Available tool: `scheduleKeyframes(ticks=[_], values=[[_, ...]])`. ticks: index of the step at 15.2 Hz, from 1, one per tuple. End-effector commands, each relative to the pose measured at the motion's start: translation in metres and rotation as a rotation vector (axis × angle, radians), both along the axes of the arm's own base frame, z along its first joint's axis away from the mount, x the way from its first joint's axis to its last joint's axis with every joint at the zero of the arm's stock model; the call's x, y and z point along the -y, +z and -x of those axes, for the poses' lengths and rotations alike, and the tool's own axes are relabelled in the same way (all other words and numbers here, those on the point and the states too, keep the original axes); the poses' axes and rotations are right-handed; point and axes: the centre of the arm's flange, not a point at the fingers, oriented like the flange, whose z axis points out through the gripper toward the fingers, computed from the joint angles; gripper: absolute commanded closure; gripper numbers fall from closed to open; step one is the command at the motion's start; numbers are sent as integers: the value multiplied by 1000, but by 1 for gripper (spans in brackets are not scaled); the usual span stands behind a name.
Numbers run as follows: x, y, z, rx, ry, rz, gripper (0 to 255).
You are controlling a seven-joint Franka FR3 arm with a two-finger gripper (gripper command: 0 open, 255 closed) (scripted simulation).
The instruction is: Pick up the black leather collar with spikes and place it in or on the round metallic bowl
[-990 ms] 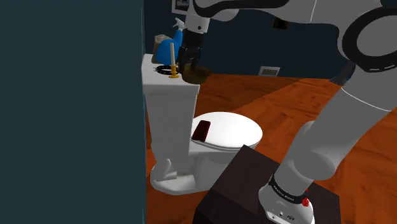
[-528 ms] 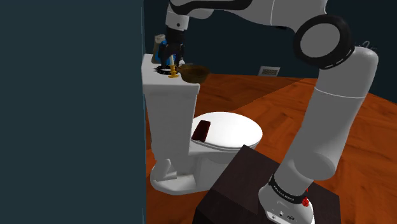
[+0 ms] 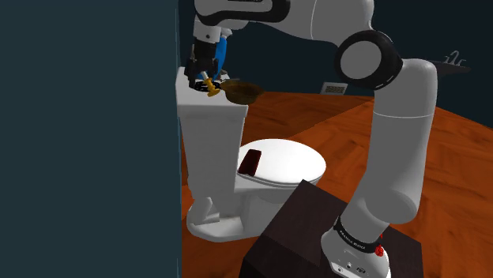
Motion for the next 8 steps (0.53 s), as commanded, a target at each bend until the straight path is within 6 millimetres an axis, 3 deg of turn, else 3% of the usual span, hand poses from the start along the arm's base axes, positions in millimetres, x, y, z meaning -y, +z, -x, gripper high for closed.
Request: scheduleKeyframes(ticks=[1,8], values=[[0,-10,-1,0,0,0,0],[0,-18,-2,0,0,0,0]])
